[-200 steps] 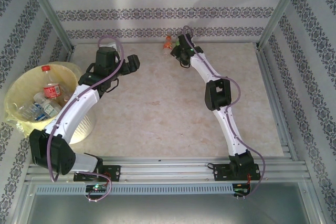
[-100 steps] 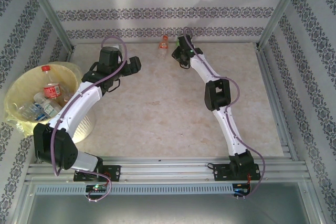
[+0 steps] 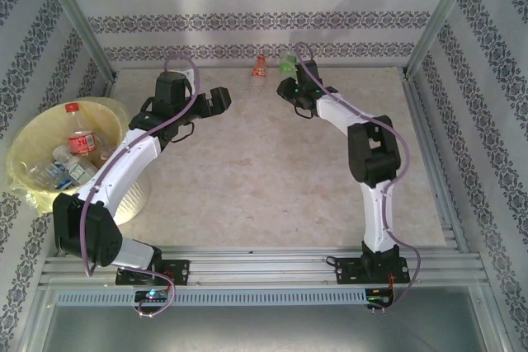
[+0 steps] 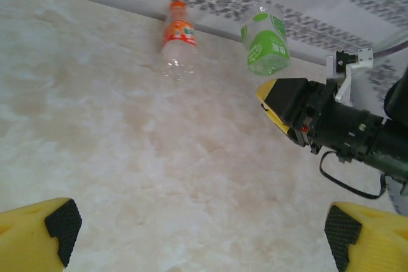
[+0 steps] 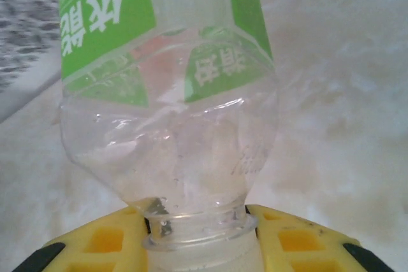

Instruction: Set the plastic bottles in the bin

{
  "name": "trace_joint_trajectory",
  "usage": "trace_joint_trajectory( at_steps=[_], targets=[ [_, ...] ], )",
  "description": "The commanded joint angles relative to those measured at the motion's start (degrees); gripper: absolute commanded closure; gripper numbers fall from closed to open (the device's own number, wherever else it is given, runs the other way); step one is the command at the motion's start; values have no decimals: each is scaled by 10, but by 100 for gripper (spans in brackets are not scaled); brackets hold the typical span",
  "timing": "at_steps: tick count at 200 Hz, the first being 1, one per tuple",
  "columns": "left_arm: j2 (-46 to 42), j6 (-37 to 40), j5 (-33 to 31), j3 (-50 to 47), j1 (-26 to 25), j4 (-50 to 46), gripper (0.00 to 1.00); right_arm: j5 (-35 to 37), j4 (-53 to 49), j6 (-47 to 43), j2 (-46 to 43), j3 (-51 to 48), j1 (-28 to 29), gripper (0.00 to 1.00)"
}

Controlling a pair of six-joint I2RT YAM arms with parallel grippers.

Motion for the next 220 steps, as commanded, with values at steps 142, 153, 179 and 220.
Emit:
trace_joint_trajectory(
  at_steps=[142,153,179,220],
  targets=[
    [191,-221,163,23,-42,385,0,-241,231,-90,-281,-319,75,85],
    [201,-214,164,37,-42,385,0,-257,230,-90,-282,-318,75,85],
    [232,-210,177,74,-41,397,0,-282,223,-95,-285,-319,77,85],
    [260,-228,179,94,-30,393,6,-290,221,-102,-303,-328,79,84]
  ],
)
